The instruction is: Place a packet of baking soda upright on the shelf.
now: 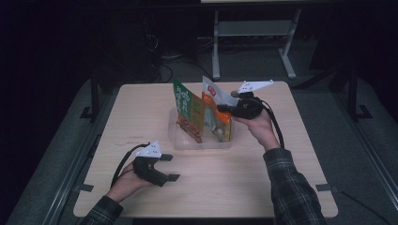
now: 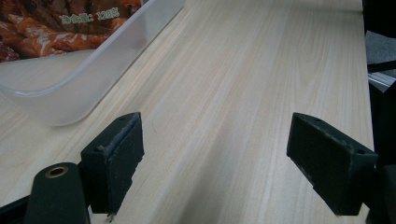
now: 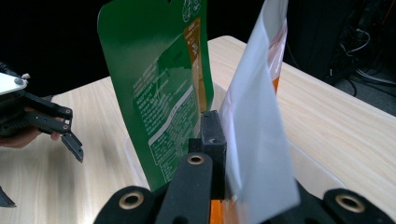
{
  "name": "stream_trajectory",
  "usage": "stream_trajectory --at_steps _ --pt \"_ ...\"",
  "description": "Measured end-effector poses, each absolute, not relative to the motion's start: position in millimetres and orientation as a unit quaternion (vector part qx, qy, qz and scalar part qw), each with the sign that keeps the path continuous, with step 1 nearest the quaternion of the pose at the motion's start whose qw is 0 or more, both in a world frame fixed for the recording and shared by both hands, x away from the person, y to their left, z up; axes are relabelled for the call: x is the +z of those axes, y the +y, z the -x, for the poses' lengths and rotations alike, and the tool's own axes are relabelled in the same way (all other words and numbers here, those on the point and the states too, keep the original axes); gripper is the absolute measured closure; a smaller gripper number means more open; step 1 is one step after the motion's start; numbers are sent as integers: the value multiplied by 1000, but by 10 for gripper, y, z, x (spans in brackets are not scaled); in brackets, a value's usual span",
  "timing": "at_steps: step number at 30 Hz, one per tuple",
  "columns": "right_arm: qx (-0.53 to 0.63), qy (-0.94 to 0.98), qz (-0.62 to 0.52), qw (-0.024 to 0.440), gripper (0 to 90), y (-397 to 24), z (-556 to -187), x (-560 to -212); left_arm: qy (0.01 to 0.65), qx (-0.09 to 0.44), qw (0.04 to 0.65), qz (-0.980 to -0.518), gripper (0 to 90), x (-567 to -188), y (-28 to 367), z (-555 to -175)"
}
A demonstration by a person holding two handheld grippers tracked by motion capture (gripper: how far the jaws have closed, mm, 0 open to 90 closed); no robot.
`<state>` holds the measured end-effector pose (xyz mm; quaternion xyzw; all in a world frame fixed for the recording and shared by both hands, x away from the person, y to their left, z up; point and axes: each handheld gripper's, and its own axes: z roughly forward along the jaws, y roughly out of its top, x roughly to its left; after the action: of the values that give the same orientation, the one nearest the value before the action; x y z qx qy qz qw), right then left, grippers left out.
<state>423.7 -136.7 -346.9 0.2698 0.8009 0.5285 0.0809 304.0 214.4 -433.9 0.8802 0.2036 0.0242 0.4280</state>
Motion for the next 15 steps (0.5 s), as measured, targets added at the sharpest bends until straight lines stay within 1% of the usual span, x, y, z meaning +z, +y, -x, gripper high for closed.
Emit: stream_trajectory --at_steps 4,15 --pt "516 808 -272 86 900 -1336 -4249 -3511 205 23 429 -879 183 -4337 2139 -3033" --pt "505 814 -274 81 900 -1282 -4250 -3561 203 21 427 -881 183 -4338 2135 -3034"
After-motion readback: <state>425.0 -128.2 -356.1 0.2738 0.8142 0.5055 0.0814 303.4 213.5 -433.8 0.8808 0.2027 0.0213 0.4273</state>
